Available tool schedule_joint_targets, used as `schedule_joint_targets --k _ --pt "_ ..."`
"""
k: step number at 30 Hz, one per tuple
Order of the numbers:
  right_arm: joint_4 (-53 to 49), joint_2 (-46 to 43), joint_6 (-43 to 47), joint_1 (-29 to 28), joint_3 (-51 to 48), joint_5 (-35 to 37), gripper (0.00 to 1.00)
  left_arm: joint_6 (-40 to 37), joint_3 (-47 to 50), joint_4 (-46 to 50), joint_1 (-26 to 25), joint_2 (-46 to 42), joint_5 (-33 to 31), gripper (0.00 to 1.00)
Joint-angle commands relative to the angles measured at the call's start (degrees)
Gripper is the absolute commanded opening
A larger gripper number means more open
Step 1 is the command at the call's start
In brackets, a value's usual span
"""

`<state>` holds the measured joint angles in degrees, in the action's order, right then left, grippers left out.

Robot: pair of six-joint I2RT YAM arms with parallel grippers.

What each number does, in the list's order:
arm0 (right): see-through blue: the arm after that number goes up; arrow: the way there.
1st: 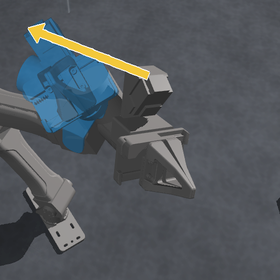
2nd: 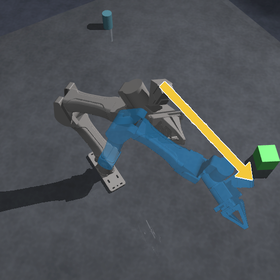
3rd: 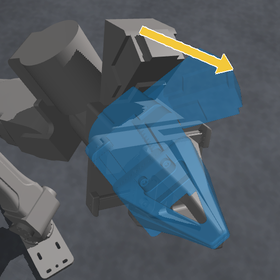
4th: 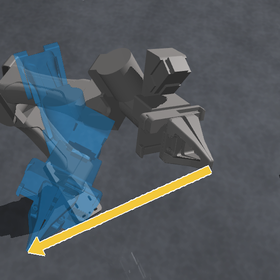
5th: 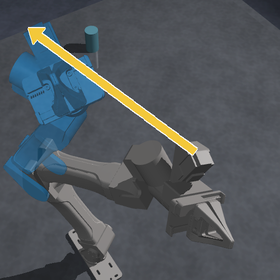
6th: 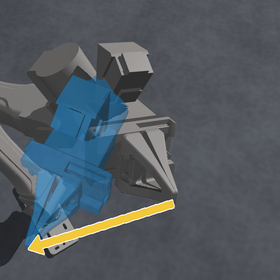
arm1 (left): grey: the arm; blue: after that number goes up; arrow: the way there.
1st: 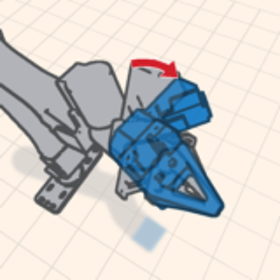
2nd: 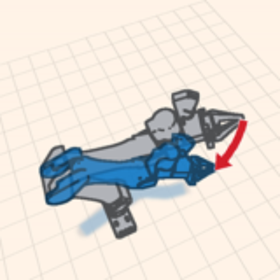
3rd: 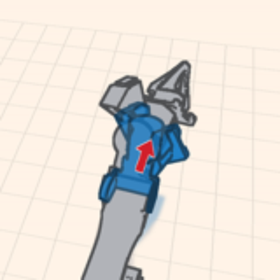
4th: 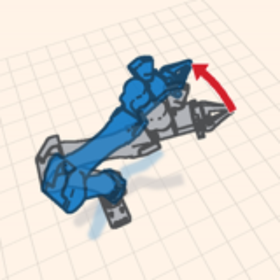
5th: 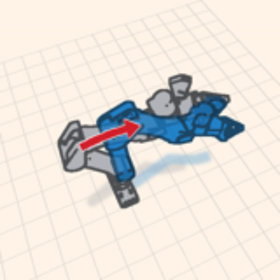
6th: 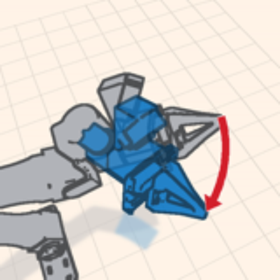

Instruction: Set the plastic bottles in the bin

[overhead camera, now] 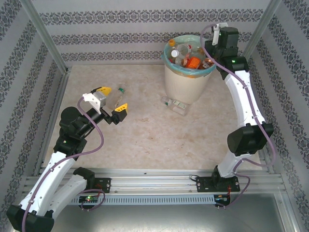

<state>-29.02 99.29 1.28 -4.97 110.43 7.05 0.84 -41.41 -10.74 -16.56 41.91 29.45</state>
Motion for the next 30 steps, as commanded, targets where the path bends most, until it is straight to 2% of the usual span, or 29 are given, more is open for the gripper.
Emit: schedule_joint_targets --k 1,9,15,20,25,30 --pt "-0.17 0.67 -1.28 1.52 -2.1 1.42 0.32 -0.38 -0.17 0.02 -0.74 -0.47 -0.27 1.0" --pt "0.96 1.59 -2.69 2.39 -0.84 -0.03 0.31 0.22 -0.2 -0.82 -0.67 0.15 -0.53 1.0" --pt "3.16 1.67 -2.71 2.92 0.13 3.26 0.25 0.67 -0.26 -1.11 -0.72 0.81 -0.67 1.0" --pt "2.81 3.36 -5.34 4.8 0.33 4.38 0.23 0.41 -0.41 -1.0 -0.68 1.27 -1.09 1.0" --pt "2.96 5.65 -7.9 5.65 0.51 3.07 0.23 0.0 -0.87 -0.68 -0.7 2.11 -1.01 1.0" --pt "3.76 7.89 -9.72 5.98 0.6 -3.11 0.2 -0.09 -0.8 -0.66 -0.7 2.72 -0.9 1.0"
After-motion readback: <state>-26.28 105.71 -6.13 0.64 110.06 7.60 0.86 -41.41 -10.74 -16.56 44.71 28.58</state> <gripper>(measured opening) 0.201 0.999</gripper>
